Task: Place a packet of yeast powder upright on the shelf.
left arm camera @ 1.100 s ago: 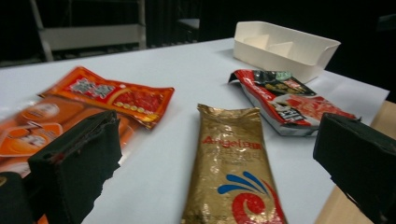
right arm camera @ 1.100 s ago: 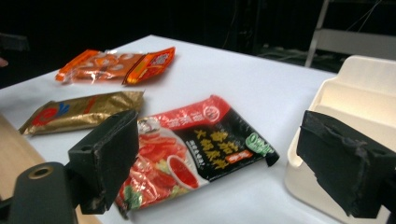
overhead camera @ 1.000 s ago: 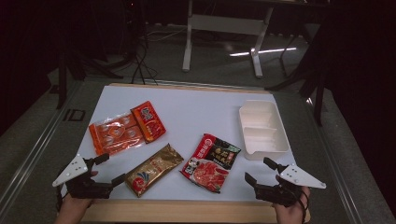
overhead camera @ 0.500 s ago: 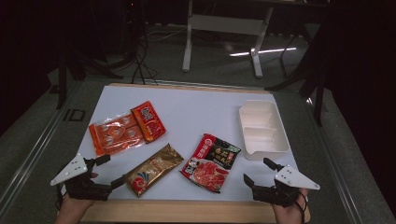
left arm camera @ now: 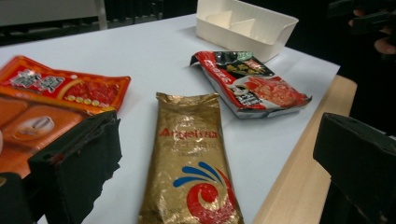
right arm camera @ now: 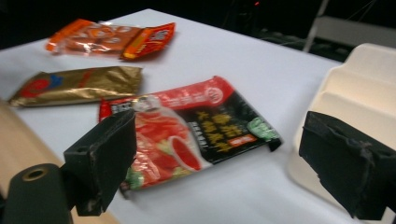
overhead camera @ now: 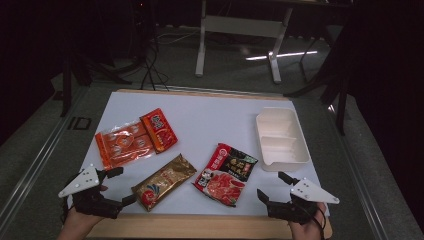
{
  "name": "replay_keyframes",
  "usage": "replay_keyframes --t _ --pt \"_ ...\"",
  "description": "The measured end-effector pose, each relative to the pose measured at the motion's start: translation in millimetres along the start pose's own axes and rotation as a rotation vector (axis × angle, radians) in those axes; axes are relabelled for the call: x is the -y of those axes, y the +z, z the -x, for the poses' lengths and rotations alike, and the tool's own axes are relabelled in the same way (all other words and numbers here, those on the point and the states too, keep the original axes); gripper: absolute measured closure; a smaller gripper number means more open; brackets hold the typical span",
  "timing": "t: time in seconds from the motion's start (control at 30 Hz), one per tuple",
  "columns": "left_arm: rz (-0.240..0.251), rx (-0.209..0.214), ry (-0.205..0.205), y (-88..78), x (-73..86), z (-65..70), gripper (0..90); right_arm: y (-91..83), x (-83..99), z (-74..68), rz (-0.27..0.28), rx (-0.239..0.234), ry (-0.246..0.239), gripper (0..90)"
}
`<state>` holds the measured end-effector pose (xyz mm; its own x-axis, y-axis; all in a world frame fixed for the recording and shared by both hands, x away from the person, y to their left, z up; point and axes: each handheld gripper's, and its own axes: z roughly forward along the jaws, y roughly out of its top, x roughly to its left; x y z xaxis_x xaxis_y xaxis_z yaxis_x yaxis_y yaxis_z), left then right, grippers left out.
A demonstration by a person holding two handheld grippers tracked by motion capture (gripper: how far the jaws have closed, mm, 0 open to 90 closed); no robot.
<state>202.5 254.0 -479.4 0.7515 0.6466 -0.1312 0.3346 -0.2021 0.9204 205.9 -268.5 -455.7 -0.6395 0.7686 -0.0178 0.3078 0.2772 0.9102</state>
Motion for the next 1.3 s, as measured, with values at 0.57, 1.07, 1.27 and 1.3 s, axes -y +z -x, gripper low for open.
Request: replay_keyframes --t 0.57,1.07,1.27,1.3 --pt "-0.053 0.037 0.028 44.9 -40.6 -8.8 1.0 -2.3 -5.2 -14.4 0.020 -0.056 -0.028 9.5" --pt "-0.116 0.070 0.055 95.0 -60.4 -15.9 2.5 -3.3 -5.5 -14.2 0.011 -0.062 -0.021 12.2" --pt "-0.124 0.091 -0.013 114.9 -61.4 -29.3 5.3 -5.0 -6.3 -15.3 0.024 -0.070 -0.016 12.5" --pt "-0.147 0.082 -0.001 119.1 -60.2 -29.8 5.7 -5.0 -6.3 -14.9 0.019 -0.070 -0.020 12.5"
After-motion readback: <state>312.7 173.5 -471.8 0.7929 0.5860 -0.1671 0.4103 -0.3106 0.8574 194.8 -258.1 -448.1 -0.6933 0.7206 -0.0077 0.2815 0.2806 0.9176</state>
